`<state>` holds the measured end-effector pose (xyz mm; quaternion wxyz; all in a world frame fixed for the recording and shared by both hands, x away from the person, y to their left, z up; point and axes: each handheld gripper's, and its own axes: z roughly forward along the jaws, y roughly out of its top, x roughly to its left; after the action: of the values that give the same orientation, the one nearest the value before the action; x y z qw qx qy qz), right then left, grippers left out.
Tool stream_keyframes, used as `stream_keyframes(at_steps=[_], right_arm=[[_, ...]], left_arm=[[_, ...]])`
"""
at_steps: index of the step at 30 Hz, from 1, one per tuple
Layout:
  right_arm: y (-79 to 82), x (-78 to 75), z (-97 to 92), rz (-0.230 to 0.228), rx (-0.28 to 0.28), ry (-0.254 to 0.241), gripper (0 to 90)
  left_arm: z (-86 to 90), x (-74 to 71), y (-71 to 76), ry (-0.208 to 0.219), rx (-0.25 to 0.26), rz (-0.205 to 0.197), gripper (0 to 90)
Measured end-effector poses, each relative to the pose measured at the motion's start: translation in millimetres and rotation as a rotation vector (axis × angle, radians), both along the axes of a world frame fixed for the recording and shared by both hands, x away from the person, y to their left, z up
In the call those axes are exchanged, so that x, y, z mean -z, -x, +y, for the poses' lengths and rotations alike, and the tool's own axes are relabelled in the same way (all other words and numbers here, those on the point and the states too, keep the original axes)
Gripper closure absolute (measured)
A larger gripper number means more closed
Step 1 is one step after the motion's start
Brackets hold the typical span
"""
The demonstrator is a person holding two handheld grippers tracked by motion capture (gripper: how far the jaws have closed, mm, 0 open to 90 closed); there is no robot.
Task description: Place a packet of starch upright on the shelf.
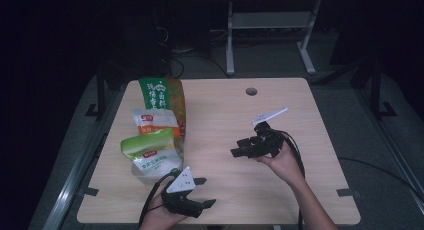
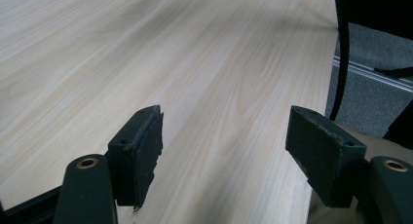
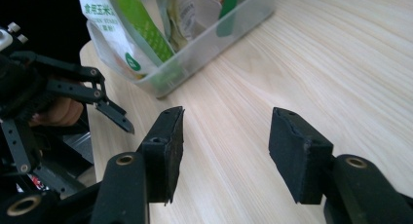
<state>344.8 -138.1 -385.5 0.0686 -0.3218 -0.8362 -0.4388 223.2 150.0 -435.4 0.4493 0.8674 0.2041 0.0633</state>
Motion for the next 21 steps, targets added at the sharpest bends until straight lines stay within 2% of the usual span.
stream_keyframes(at_steps=[5, 17, 21], right_arm=[[1.7, 0.6, -13.0, -0.003, 0.024, -0.016, 45.1], [9.8, 5.3, -38.4, 0.003, 0.059, -0.004, 44.3], [16.4, 4.6, -50.9, -0.014, 0.08, 0.001, 44.2]], left_arm=[[1.2, -0.2, -1.1, 0.002, -0.003, 0.003, 28.9], [0.8, 0.4, -1.6, 0.004, -0.007, 0.008, 28.2], [1.9, -0.2, -2.7, 0.006, -0.008, 0.006, 28.2]])
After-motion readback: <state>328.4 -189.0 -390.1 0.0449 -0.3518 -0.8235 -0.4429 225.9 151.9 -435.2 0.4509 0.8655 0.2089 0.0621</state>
